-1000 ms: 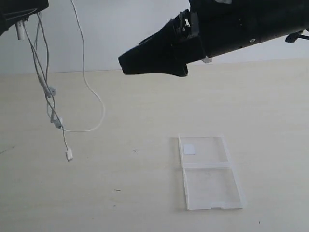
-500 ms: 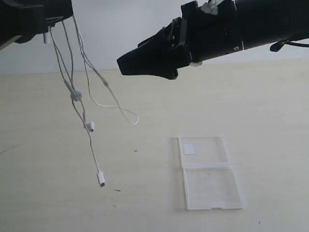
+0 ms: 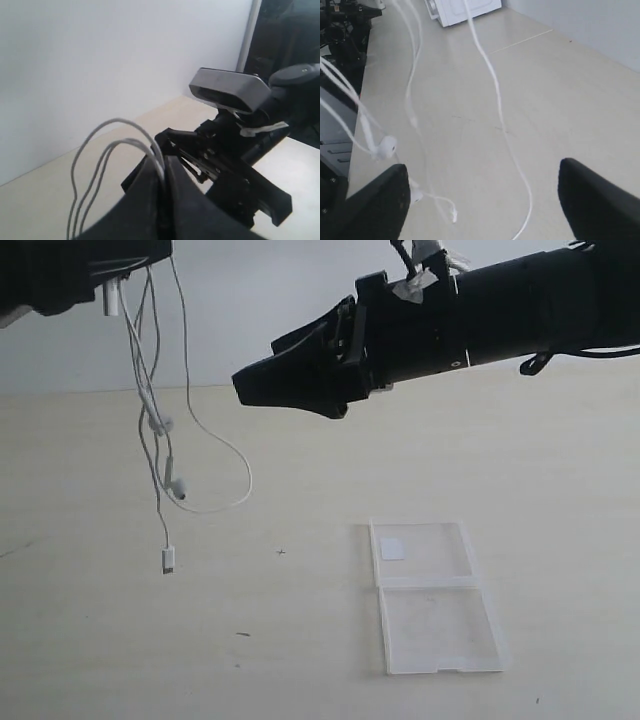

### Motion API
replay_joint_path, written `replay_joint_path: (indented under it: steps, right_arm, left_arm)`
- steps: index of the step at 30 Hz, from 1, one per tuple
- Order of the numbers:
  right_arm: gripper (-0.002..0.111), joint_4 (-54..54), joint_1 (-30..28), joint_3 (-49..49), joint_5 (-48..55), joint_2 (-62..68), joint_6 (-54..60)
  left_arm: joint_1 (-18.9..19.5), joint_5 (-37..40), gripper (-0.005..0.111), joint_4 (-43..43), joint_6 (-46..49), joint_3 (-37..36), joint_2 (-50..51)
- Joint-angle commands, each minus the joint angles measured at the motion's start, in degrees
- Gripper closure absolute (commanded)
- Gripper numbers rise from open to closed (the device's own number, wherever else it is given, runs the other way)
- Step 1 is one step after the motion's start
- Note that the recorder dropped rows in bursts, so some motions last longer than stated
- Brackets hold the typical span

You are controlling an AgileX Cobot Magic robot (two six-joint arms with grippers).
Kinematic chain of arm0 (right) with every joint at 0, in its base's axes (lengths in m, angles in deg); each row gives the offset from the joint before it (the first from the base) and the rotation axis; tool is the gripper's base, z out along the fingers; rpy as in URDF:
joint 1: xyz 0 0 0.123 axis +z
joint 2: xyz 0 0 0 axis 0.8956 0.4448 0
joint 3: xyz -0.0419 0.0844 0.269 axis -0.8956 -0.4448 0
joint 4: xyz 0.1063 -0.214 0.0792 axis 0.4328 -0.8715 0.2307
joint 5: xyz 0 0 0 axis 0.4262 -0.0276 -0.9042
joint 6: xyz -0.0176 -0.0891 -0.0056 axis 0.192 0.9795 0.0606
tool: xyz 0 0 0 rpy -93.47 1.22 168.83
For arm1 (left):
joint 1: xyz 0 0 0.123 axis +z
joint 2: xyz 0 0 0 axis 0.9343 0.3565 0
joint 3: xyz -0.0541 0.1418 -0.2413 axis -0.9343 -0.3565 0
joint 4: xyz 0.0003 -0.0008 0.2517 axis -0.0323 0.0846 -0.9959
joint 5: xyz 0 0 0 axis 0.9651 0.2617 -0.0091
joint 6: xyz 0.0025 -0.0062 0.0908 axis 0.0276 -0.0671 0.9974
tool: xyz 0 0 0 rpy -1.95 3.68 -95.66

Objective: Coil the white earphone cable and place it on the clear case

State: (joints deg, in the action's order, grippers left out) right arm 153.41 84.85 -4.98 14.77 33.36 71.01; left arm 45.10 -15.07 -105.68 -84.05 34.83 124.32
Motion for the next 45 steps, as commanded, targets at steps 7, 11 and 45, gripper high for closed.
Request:
replay_joint_path:
  steps: [7,11,45]
  right_arm:
    - [0.031,1.9,0.1,-0.2,3.3,0.2,3.1]
    - [0.031,1.9,0.1,-0.2,8.3,0.2,4.5]
    - [0.031,0.2,7.1,-0.2,9.2,0.5,2.6]
  left_arm:
    - [0.1,-8.3,0.107,0.0,3.7,0.5,0.1]
    - [0.1,-11.0,0.107,0.0,5.1,0.5,0.1]
    - [0.1,-6.8,0.107,0.0,5.6,0.5,0.1]
